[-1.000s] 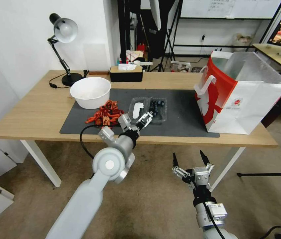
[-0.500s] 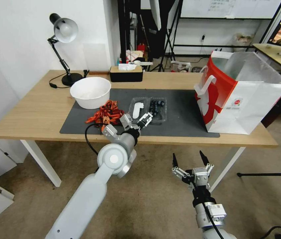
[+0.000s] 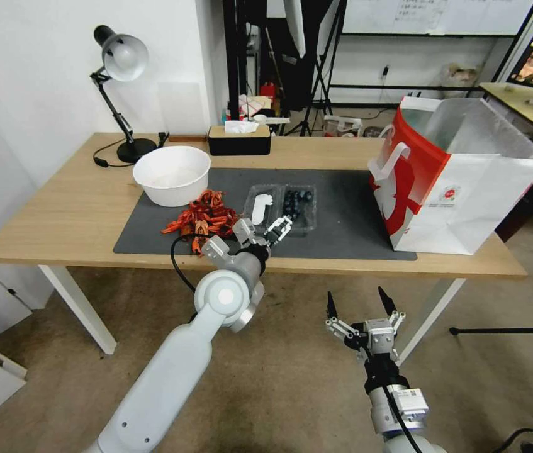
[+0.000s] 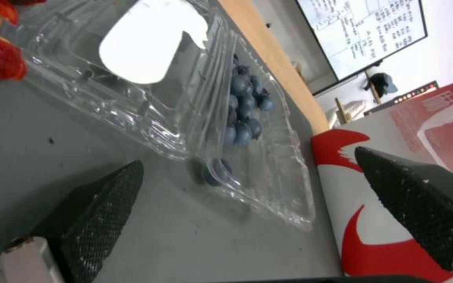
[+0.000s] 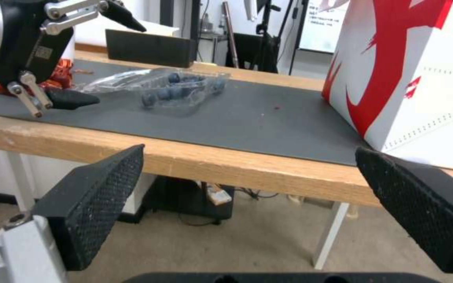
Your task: Close the takeout container lid, then place the container into the takeout bag.
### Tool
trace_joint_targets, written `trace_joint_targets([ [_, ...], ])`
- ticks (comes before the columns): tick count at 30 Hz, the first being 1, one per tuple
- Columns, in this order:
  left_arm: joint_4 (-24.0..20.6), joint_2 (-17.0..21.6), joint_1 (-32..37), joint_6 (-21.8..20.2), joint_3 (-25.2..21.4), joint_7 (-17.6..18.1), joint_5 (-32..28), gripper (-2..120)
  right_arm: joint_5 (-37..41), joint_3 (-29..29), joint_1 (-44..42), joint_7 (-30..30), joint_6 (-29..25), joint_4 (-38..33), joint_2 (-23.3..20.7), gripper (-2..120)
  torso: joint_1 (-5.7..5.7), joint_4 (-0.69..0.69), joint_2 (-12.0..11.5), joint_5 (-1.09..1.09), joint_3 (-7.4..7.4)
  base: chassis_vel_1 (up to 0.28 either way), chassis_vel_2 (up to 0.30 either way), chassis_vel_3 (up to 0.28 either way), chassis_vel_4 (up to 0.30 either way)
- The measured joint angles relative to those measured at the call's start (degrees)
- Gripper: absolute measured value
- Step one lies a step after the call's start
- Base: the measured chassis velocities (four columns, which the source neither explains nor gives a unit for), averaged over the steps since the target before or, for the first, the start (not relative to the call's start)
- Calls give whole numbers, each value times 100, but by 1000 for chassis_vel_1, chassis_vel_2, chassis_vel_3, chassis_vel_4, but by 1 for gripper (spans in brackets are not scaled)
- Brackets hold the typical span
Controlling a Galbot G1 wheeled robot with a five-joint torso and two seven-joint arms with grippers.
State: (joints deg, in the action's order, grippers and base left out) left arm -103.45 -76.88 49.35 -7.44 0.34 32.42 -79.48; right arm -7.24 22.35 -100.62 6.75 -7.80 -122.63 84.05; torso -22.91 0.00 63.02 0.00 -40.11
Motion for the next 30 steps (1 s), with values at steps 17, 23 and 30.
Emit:
trace_joint_targets([
  [17,201,-12,-99,73,2,-40,4,100,-41,-3,-29,0,-19,20,21,100,0,1,1,0,1,0,0,0,0],
  [23,263,-16,-139,126,1,-53,-3,100,-62,-19,-46,-3,-25,20,38,100,1,1,1,0,1,0,0,0,0],
  [30,333,-39,-177,207,-2,-78,-16,100,-87,-24,-62,-6,-57,53,54,100,0,0,2,0,1,0,0,0,0],
])
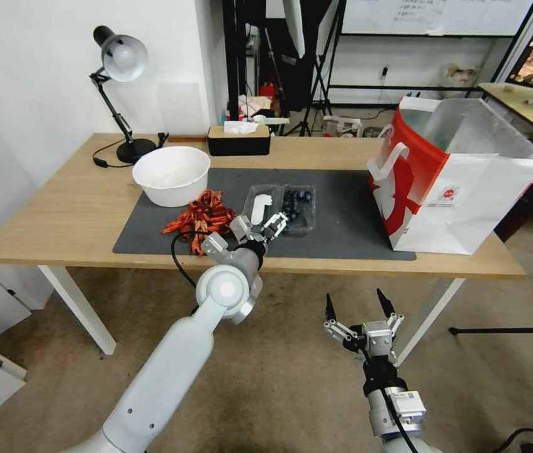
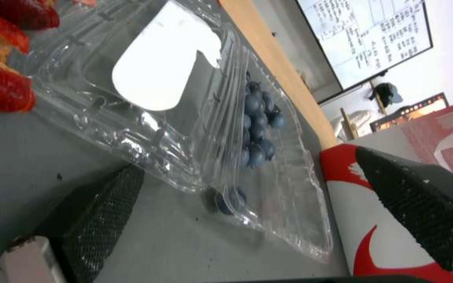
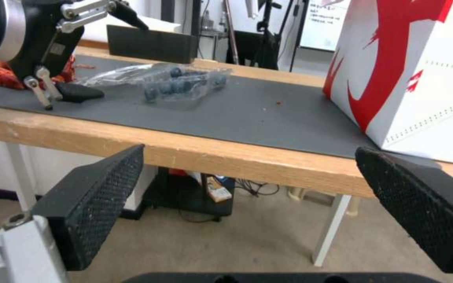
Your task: Close the takeout container lid, then place the container into the takeout bag.
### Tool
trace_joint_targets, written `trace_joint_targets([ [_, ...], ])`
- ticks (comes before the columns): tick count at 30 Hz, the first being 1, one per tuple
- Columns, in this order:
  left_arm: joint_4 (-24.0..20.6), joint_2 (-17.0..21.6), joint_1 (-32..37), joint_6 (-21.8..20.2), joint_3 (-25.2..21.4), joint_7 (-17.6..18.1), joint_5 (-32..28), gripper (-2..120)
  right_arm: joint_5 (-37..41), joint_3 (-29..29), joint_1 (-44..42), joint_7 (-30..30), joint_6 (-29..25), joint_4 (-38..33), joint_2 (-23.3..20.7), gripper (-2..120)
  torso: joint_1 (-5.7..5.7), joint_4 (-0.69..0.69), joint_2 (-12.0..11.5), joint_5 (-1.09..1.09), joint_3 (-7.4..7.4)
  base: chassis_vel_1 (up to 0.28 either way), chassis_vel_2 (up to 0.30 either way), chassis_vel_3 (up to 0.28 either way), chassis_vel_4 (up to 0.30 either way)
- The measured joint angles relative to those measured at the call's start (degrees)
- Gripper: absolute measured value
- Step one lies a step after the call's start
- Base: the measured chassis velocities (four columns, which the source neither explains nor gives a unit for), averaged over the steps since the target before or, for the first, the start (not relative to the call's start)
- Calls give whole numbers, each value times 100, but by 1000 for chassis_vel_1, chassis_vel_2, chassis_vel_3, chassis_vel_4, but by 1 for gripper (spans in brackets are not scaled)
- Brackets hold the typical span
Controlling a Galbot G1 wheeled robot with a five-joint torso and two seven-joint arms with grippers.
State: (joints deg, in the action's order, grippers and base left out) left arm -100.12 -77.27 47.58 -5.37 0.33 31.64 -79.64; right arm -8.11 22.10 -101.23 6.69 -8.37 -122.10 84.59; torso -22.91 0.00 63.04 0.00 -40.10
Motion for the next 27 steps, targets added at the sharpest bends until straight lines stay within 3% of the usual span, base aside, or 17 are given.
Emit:
trace_joint_targets([
  [8,11,-16,57,399,-4,-396,21,100,-24,-21,-20,-3,-48,53,22,100,-3,-2,-2,0,-1,0,0,0,0],
  [27,-236,52,173,615,66,-893,692,100,-67,-52,-42,-11,-68,55,35,100,-1,0,-2,0,-1,0,0,0,0],
])
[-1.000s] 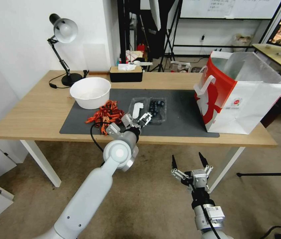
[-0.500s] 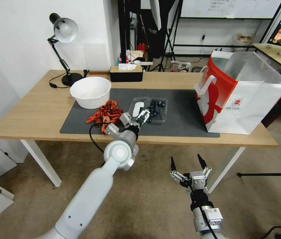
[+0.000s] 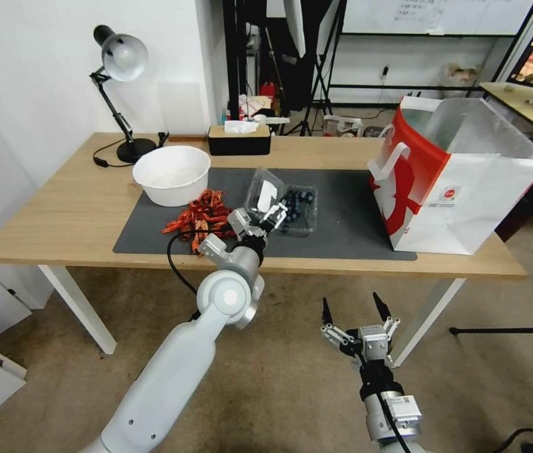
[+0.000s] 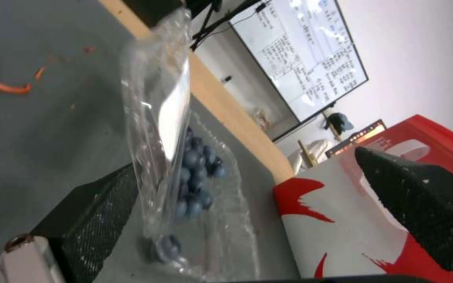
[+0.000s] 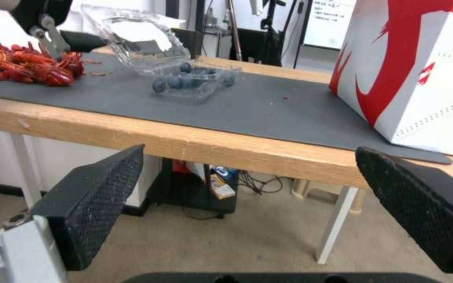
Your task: Close the takeout container lid, then place the container into the takeout bag.
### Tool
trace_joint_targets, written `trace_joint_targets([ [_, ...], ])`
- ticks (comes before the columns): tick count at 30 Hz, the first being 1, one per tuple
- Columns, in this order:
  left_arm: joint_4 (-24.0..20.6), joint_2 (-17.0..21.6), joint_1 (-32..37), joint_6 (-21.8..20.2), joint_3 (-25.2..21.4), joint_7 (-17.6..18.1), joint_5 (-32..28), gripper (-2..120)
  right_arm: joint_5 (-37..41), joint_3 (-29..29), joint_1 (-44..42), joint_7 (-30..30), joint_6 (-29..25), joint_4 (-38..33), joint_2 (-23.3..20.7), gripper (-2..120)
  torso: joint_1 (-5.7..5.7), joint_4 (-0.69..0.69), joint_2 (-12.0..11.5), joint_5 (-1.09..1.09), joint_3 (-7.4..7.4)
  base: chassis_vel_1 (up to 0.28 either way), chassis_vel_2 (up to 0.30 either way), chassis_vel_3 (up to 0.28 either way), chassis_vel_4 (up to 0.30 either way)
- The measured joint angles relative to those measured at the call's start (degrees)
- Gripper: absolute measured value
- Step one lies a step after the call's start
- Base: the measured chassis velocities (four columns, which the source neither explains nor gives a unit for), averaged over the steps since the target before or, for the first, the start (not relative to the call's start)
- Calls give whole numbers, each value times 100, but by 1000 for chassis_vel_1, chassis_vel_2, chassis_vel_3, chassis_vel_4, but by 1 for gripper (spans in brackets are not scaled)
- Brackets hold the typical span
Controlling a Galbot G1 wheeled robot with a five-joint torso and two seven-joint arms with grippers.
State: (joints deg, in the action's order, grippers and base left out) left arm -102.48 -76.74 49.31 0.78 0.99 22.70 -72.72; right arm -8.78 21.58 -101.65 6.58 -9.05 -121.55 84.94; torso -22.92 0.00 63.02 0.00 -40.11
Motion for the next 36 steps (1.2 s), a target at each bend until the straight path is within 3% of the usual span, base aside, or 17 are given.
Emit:
trace_joint_targets([
  [9,-30,25,-23,34,16,-173,118,100,-13,-12,-9,-3,-10,-17,10,100,0,0,0,0,0,0,0,0,0],
  [18,119,39,-89,-35,3,-682,-91,100,-30,-3,-23,-8,-40,-17,17,100,0,0,0,0,0,0,0,0,0],
  [21,234,48,-171,-97,0,-1002,-175,100,-45,0,-25,-9,-41,-17,18,100,0,0,0,0,0,0,0,0,0],
  [29,320,46,-337,-125,0,-1254,-319,100,-66,9,-32,-9,-50,-16,22,100,0,0,0,0,0,0,0,0,0],
  [32,346,61,-462,-296,73,-1558,-455,100,-77,10,-30,-8,-52,-16,31,100,0,0,1,0,0,0,0,0,0],
  [36,375,58,-515,-403,129,-1687,-471,100,-80,18,-31,-6,-57,-16,34,100,0,0,1,0,0,0,0,0,0],
])
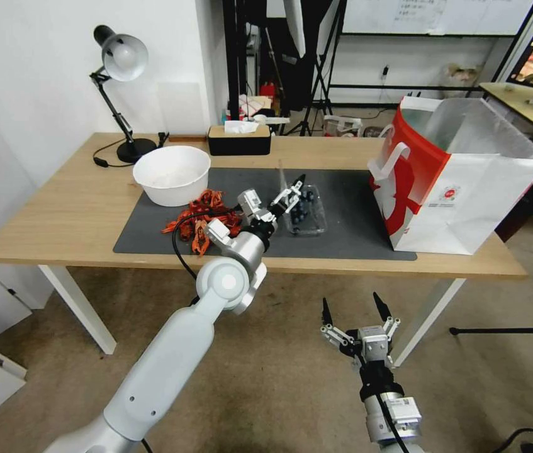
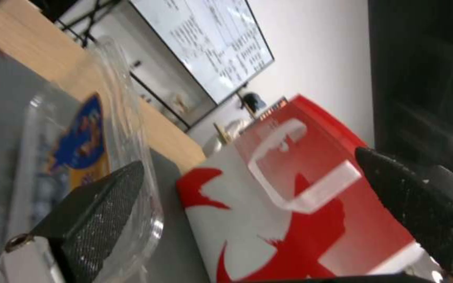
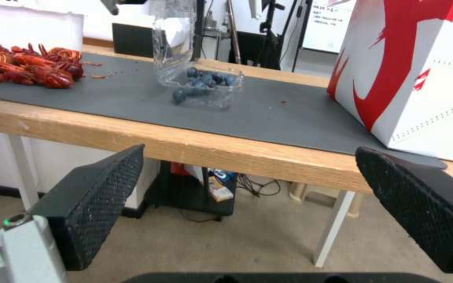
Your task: Close the takeout container lid, then place the container into the takeout bag.
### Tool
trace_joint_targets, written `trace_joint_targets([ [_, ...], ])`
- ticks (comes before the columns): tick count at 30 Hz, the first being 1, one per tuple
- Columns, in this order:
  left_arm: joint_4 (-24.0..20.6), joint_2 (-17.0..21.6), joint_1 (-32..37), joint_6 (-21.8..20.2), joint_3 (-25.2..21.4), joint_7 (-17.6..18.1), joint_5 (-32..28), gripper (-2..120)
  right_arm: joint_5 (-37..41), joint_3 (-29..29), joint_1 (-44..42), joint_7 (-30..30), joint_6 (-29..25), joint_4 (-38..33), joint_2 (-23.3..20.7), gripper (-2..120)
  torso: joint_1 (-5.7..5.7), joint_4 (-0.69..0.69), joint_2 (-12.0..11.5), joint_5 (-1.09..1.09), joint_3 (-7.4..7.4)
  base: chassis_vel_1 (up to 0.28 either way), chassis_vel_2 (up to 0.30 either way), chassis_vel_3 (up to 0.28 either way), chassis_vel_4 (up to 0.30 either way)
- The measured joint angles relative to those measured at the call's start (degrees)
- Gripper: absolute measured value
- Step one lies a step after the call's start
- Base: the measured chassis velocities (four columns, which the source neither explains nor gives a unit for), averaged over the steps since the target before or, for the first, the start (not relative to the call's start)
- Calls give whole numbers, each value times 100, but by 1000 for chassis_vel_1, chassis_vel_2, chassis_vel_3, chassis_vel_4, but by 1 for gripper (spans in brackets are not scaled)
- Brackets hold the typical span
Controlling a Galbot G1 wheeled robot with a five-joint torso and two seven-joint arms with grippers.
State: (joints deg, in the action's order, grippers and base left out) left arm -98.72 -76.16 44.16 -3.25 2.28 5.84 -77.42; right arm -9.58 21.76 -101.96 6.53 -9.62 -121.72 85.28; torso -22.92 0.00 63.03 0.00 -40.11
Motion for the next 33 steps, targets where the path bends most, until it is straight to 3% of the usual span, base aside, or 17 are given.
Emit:
trace_joint_targets([
  [17,563,-130,-472,-751,424,-146,-156,100,0,28,4,8,-23,12,20,100,0,0,0,0,0,0,0,0,0],
  [23,675,-139,-535,-932,535,149,-198,99,4,26,11,3,-25,12,26,100,0,0,0,0,0,0,0,0,0],
  [29,715,-129,-590,-1144,581,641,-203,77,23,39,15,-15,-26,-25,8,100,0,0,0,0,0,0,0,0,0],
  [33,714,-111,-595,-1184,591,761,-203,67,105,54,18,-67,-19,-82,-2,100,0,0,0,0,1,0,0,0,0],
])
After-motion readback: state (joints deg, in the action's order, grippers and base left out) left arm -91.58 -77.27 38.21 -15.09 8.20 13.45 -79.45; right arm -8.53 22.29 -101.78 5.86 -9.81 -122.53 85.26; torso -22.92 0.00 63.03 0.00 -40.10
